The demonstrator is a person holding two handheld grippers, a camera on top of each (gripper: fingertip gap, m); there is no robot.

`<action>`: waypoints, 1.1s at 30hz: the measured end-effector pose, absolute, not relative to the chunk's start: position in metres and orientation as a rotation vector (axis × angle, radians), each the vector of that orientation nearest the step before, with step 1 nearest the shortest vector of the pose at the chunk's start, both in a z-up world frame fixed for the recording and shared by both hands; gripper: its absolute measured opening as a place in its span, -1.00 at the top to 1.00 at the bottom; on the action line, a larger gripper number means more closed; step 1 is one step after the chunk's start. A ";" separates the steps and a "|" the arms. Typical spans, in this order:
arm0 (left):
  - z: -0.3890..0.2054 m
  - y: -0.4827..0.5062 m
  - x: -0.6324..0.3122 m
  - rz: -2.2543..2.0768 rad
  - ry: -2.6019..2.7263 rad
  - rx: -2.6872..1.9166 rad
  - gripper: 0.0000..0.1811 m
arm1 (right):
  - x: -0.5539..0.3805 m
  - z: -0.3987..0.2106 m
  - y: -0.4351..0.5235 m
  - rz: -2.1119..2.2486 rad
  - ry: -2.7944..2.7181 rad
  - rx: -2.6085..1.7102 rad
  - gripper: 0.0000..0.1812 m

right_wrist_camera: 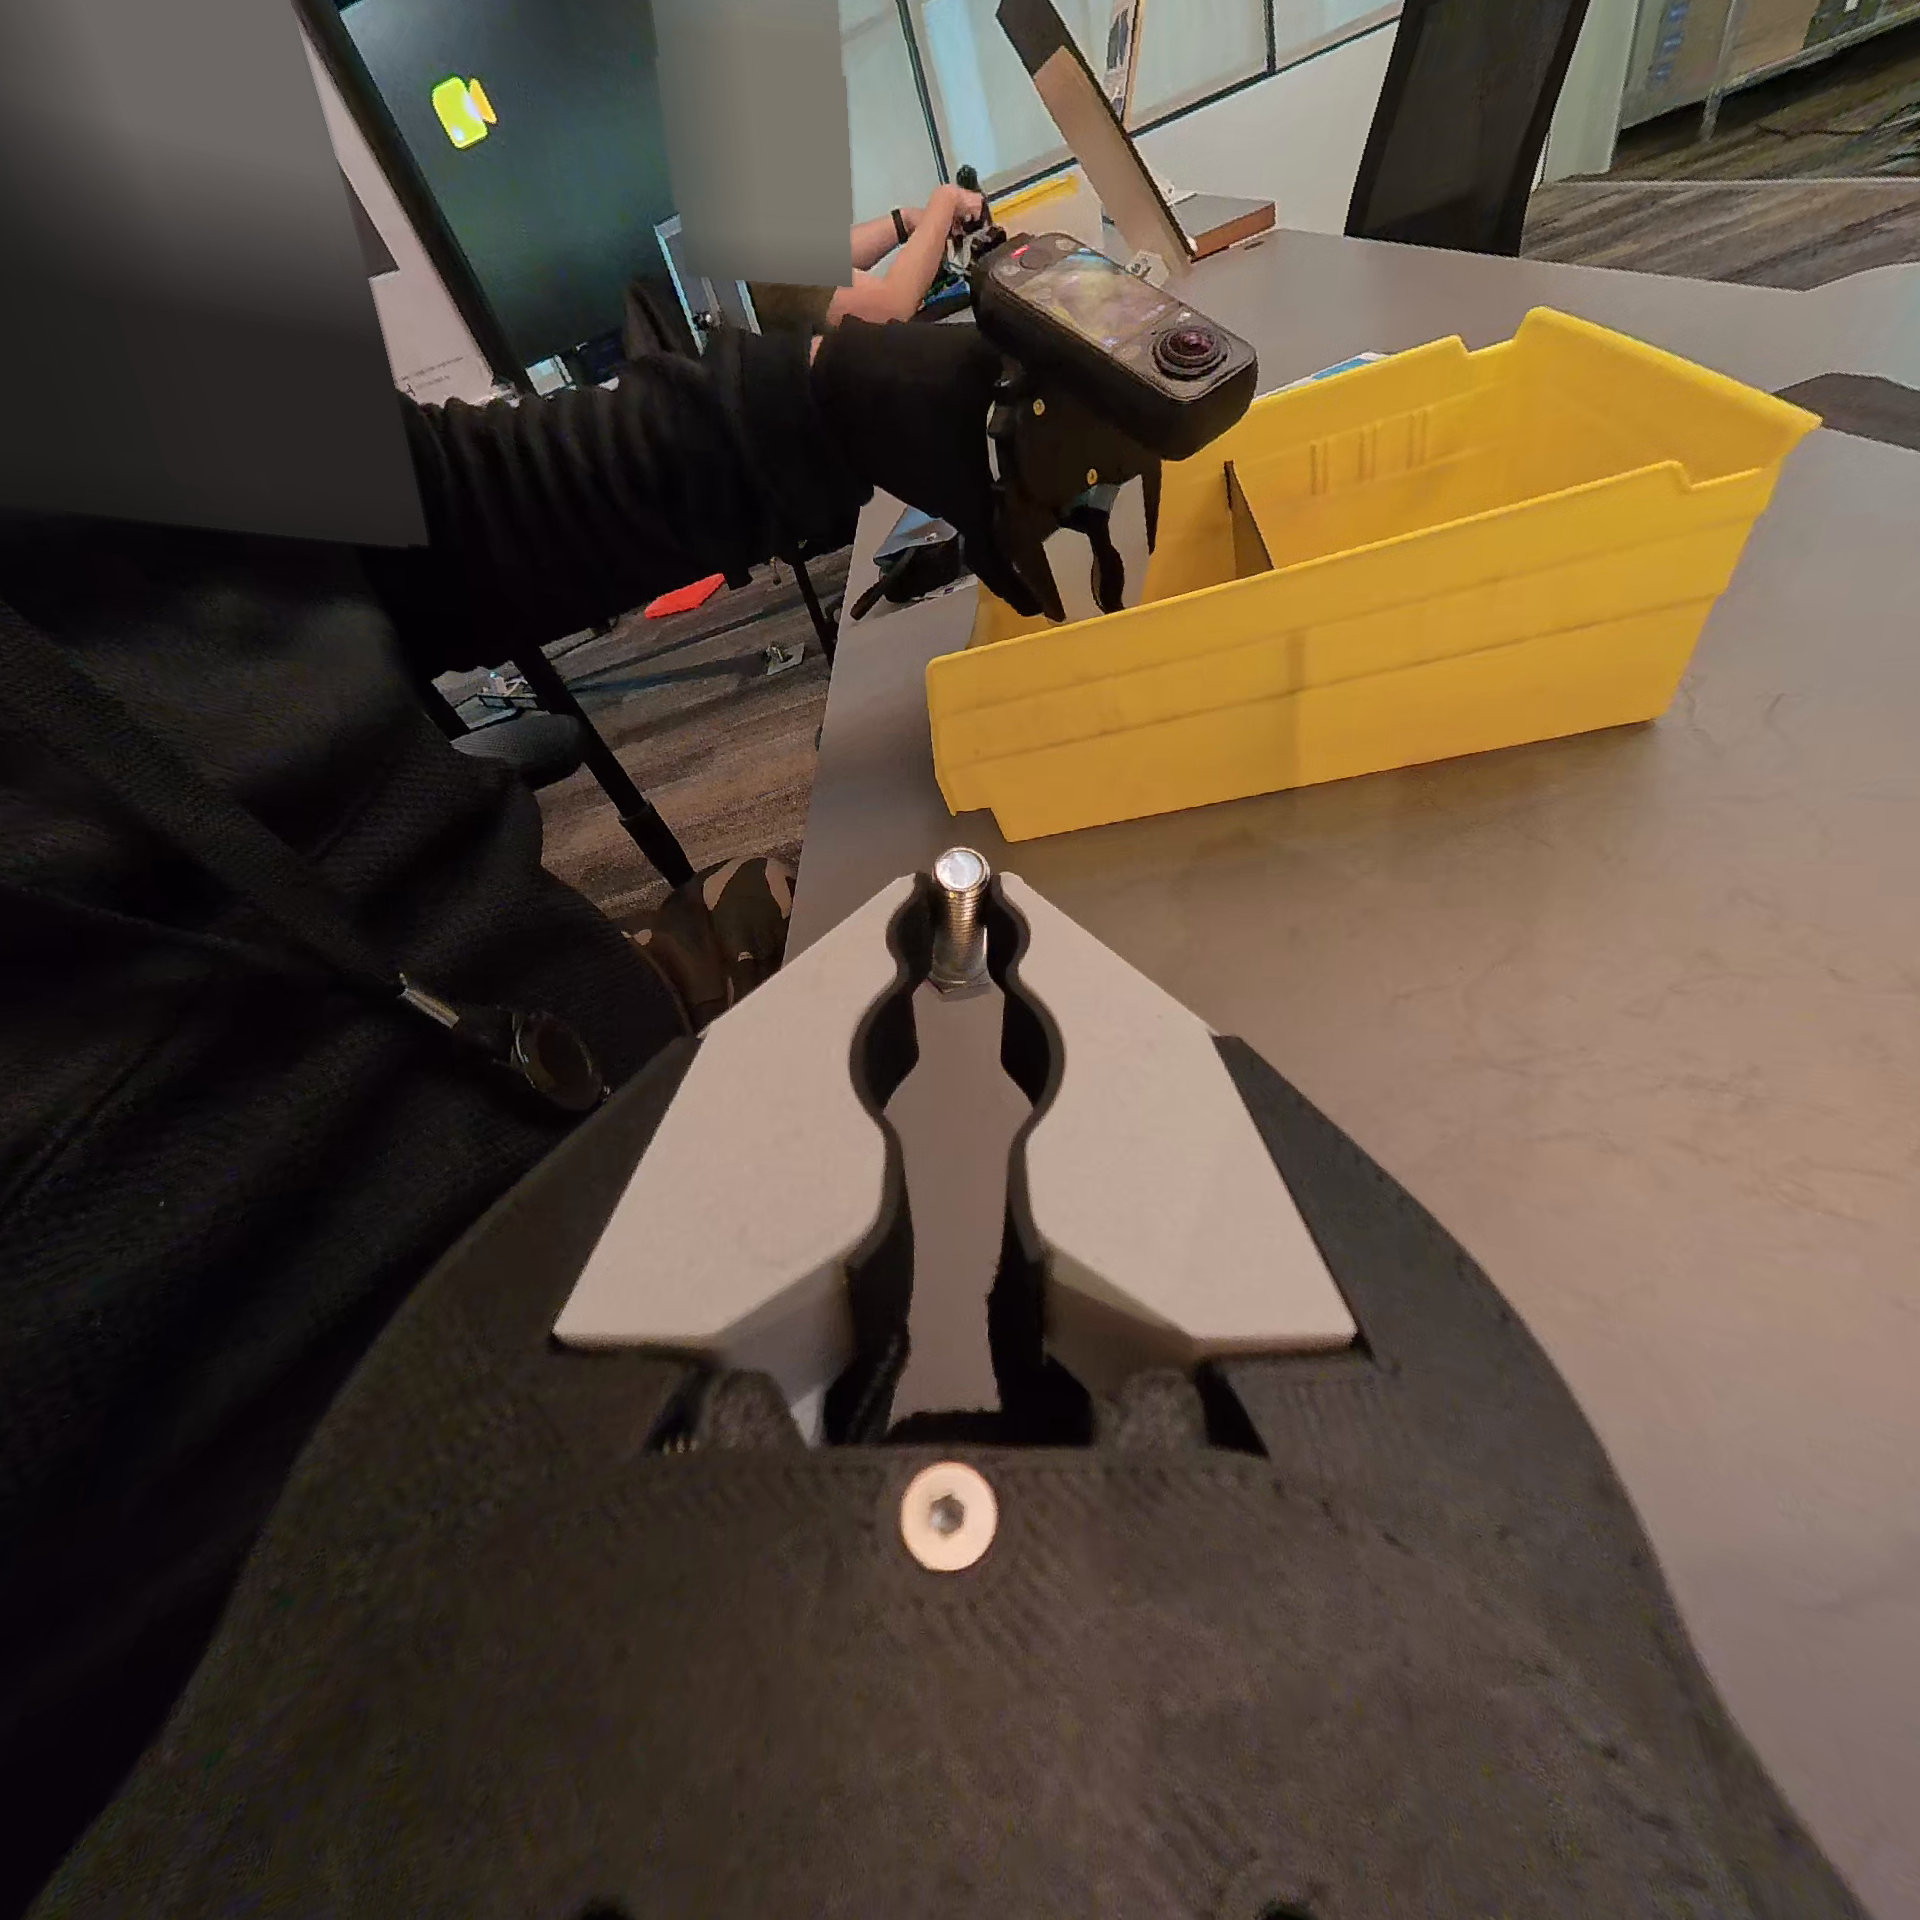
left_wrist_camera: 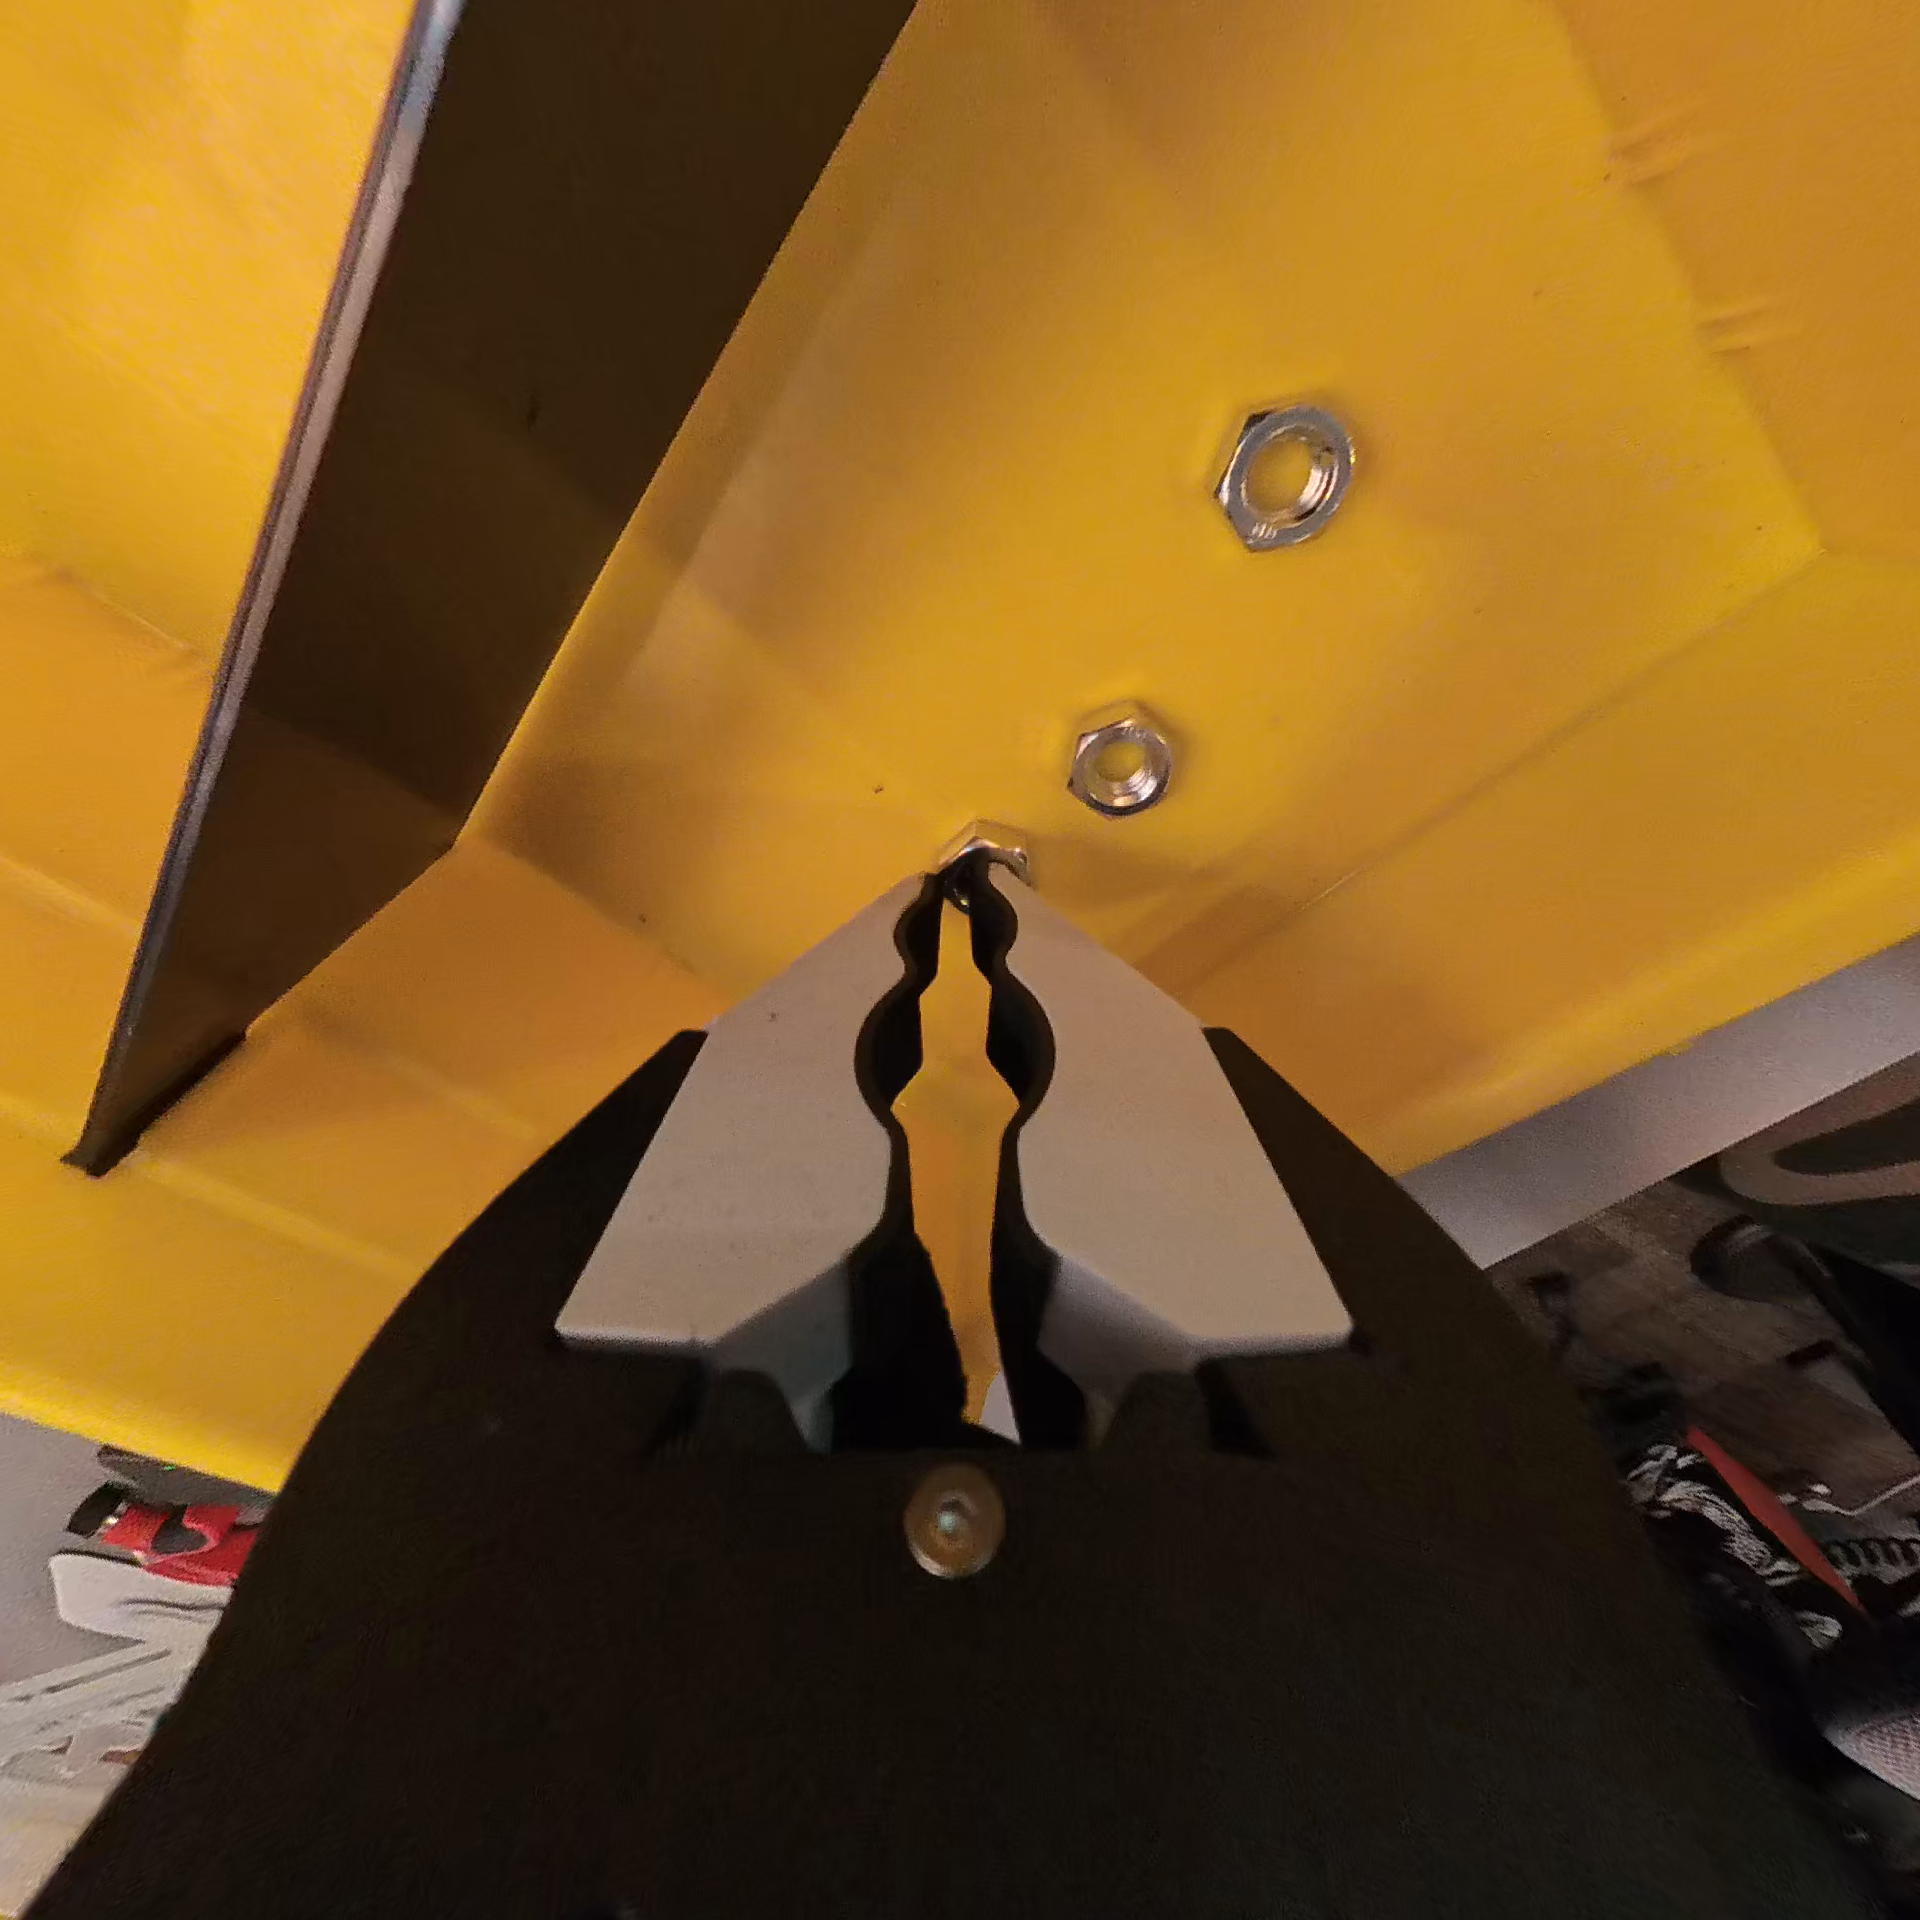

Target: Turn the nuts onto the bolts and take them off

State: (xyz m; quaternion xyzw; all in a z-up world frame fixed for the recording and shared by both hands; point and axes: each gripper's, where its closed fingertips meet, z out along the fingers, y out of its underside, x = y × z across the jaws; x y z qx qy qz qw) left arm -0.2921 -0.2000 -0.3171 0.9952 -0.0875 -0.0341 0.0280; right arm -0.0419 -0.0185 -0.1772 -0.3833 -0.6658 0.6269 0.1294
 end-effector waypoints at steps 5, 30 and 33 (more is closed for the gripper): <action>-0.304 -0.196 -0.303 -0.254 -0.309 3.087 0.98 | -0.042 -0.177 -0.017 1.815 -1.926 -1.118 0.91; -0.307 -0.018 -0.064 0.100 -0.874 3.364 0.97 | -0.050 -0.156 0.030 1.654 -1.671 -1.183 0.92; -0.313 -0.018 -0.064 0.149 -0.842 3.359 0.97 | -0.051 -0.161 0.029 1.651 -1.689 -1.198 0.92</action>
